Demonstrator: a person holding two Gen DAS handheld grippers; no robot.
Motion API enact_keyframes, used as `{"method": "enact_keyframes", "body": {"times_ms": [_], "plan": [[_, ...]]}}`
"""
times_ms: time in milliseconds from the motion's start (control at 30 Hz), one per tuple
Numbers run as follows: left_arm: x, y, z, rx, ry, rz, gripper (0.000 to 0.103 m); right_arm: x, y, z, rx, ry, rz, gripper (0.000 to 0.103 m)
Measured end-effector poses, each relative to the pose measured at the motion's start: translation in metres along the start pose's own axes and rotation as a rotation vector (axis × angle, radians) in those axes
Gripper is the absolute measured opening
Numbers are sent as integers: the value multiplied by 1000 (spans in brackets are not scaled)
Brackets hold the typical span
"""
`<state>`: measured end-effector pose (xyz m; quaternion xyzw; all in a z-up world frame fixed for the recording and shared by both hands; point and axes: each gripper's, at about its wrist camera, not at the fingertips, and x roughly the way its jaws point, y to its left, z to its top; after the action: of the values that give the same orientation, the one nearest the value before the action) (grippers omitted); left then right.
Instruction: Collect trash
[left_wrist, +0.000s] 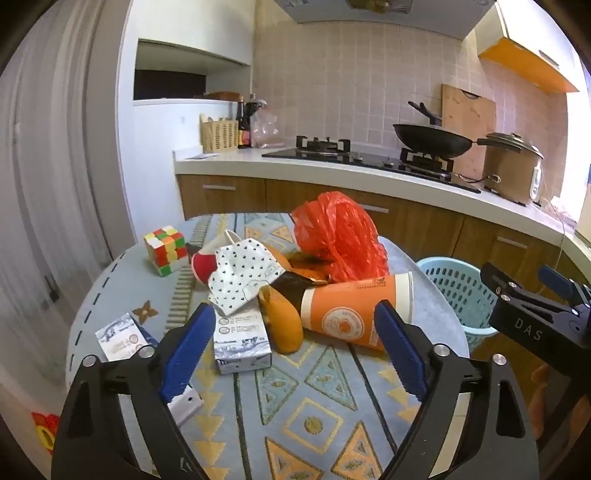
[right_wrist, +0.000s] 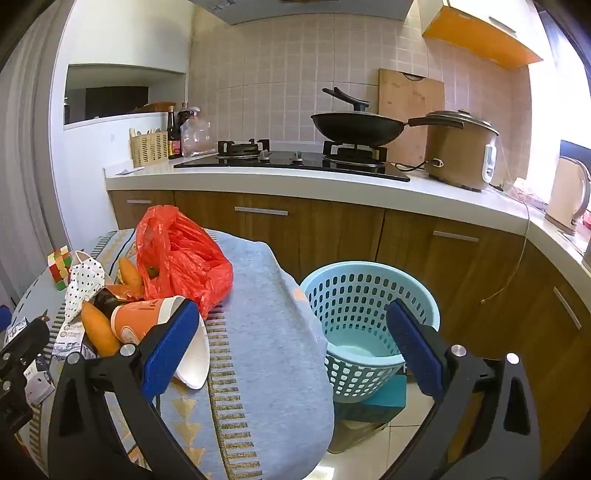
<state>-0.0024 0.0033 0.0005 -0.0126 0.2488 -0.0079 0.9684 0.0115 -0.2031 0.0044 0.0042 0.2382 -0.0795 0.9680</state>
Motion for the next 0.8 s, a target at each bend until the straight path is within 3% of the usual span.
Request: {"method": "enact_keyframes", "body": {"times_ms": [800], "plan": [[-6, 4, 1, -11, -30, 37, 86, -5, -9, -3, 19, -6, -1, 97]]}}
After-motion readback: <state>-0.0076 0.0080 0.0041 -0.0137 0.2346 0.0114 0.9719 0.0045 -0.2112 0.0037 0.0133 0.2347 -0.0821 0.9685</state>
